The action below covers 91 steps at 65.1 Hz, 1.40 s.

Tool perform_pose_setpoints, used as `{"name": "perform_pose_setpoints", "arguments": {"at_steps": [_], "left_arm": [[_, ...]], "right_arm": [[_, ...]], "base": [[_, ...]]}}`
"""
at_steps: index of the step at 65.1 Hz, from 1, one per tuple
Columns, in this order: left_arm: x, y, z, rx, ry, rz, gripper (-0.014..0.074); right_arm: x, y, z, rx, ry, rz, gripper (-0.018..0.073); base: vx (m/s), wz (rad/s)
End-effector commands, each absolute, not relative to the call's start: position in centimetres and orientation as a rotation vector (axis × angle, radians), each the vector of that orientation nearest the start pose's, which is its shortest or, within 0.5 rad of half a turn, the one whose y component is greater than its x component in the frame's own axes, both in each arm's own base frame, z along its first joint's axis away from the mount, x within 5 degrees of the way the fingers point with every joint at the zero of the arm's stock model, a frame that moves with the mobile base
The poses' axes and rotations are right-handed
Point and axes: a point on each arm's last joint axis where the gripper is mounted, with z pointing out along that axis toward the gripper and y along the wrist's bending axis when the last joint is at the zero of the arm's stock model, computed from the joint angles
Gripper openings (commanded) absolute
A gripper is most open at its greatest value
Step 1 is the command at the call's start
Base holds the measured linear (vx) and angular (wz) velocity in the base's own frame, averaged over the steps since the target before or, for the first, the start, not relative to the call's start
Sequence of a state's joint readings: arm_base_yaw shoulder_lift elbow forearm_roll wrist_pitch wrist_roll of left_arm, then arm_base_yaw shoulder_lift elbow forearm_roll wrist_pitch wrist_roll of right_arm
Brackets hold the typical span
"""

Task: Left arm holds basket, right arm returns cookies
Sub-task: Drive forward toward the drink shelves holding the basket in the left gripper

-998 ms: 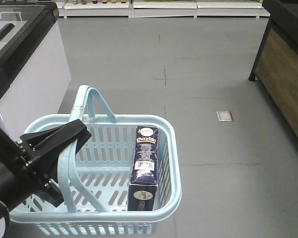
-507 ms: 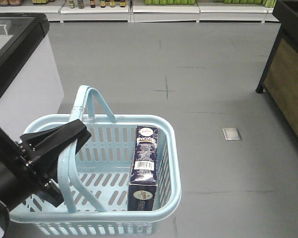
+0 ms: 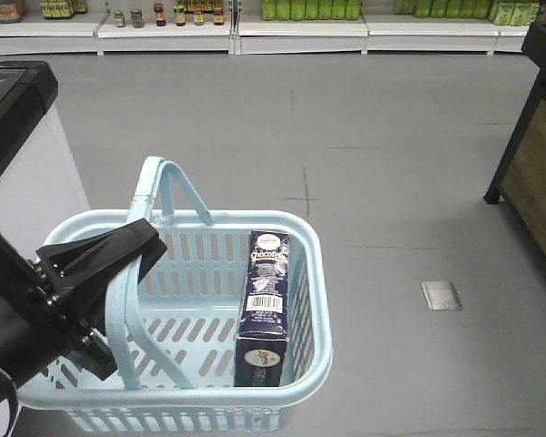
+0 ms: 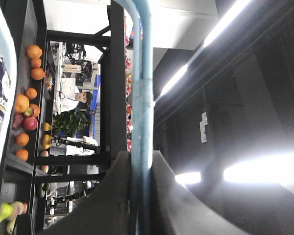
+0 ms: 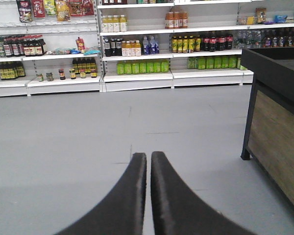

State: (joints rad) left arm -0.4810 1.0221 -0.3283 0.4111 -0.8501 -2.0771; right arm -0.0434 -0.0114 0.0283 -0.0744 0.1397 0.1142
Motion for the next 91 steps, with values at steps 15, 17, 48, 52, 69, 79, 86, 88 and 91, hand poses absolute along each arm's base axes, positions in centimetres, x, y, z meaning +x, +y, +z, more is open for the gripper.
{"name": "perform_pose_setpoints", "arguments": {"at_steps": [15, 17, 48, 52, 69, 79, 86, 88, 91], "left_arm": [[15.1, -11.09, 30.11, -0.698, 1.386, -2.165, -0.0003], [15.11, -11.09, 30.09, -0.699, 1.387, -2.164, -0.0003], [15.1, -11.09, 30.11, -0.697, 1.386, -2.165, -0.0003], [15.1, -11.09, 30.11, -0.697, 1.386, -2.165, -0.0003], [15.1, -11.09, 30.11, -0.697, 1.386, -2.165, -0.0003], [15.1, -11.09, 30.11, -0.697, 1.386, -2.165, -0.0003], [15.1, -11.09, 30.12, -0.697, 1.384, -2.166, -0.0003], [15.1, -11.09, 30.12, -0.697, 1.384, -2.166, -0.0003], [15.1, -11.09, 30.12, -0.697, 1.384, -2.166, -0.0003]], "right_arm": [[5.68, -0.32, 19.28, 0.062, 1.575, -0.021, -0.001], [5.67, -0.32, 19.28, 0.063, 1.574, -0.019, -0.001], [5.67, -0.32, 19.28, 0.062, 1.574, -0.02, -0.001], [5.67, -0.32, 19.28, 0.062, 1.574, -0.02, -0.001], [5.67, -0.32, 19.28, 0.062, 1.574, -0.02, -0.001], [5.67, -0.32, 19.28, 0.062, 1.574, -0.02, -0.001], [5.67, -0.32, 19.28, 0.062, 1.574, -0.02, -0.001], [5.67, -0.32, 19.28, 0.062, 1.574, -0.02, -0.001], [5.67, -0.32, 19.28, 0.062, 1.574, -0.02, -0.001]], "base": [[0.5, 0.0], [0.51, 0.02], [0.52, 0.02], [0.52, 0.0], [0.53, -0.01], [0.53, -0.03], [0.53, -0.03], [0.53, -0.04], [0.53, -0.03]]}}
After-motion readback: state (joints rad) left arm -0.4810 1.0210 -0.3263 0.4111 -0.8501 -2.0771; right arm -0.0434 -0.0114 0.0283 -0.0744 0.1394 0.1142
